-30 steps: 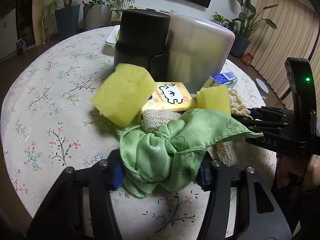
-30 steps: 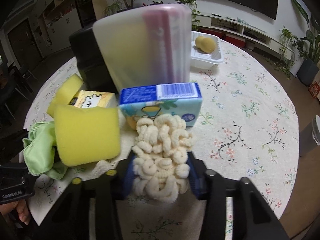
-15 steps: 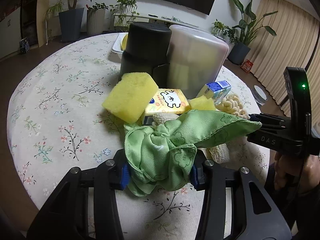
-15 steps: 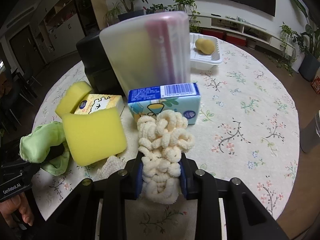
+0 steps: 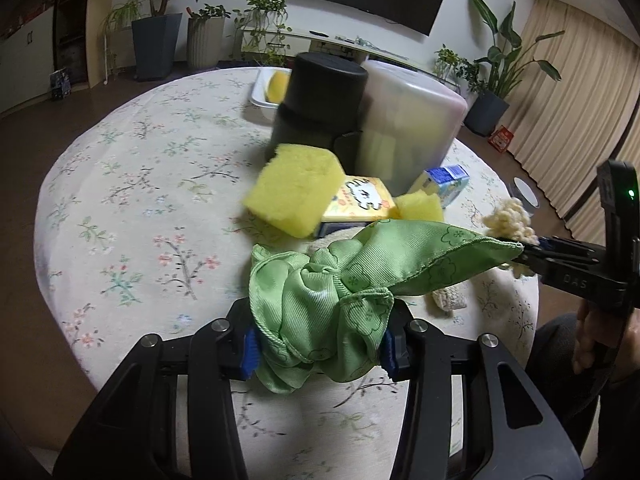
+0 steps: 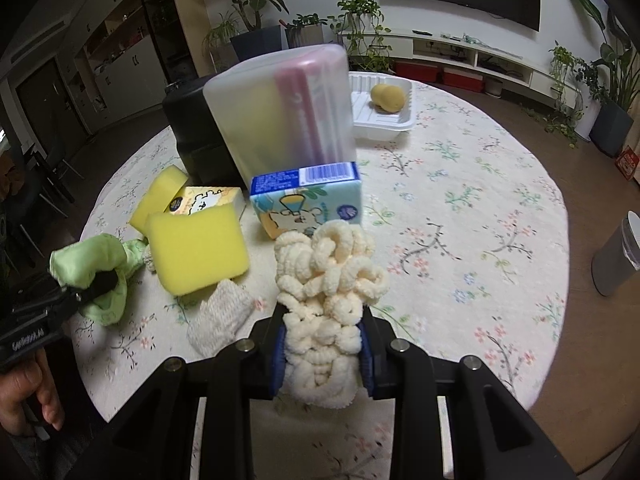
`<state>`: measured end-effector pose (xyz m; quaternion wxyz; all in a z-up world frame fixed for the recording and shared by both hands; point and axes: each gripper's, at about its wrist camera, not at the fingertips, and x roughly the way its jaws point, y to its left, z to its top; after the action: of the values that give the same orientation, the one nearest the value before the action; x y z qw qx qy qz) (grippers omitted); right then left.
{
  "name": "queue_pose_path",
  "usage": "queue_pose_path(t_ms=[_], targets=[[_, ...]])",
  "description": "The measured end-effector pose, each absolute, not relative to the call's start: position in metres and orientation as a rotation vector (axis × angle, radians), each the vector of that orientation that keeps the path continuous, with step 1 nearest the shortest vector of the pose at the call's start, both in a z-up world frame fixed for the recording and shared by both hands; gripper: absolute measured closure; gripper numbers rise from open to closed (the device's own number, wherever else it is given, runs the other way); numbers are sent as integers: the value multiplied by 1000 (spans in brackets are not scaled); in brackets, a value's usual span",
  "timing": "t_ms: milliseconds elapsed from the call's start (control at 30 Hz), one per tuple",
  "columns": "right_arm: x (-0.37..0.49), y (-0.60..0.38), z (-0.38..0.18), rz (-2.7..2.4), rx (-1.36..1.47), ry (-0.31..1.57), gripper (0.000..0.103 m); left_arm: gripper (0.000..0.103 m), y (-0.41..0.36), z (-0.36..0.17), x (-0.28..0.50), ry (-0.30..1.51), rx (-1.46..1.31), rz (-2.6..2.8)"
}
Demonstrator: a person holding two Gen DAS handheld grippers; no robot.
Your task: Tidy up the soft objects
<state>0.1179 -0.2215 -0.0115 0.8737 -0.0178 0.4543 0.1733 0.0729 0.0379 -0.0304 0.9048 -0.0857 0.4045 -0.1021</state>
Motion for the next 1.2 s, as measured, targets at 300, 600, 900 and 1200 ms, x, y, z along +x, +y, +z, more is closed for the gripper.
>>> queue_pose_path(t_ms=[300, 600, 900, 1200], targets=[[110, -245, -4, 326, -25, 949, 72, 61, 56, -27, 78, 838, -191, -174], [122, -280, 4, 254, -12, 936, 71, 61, 99, -8, 104, 820, -188, -112], [170, -343, 20, 116, -8, 916, 71, 61, 147, 18, 164, 802, -157, -48], [246, -398, 47, -13, -35, 895, 71, 61, 158, 45, 243, 805, -105, -41]])
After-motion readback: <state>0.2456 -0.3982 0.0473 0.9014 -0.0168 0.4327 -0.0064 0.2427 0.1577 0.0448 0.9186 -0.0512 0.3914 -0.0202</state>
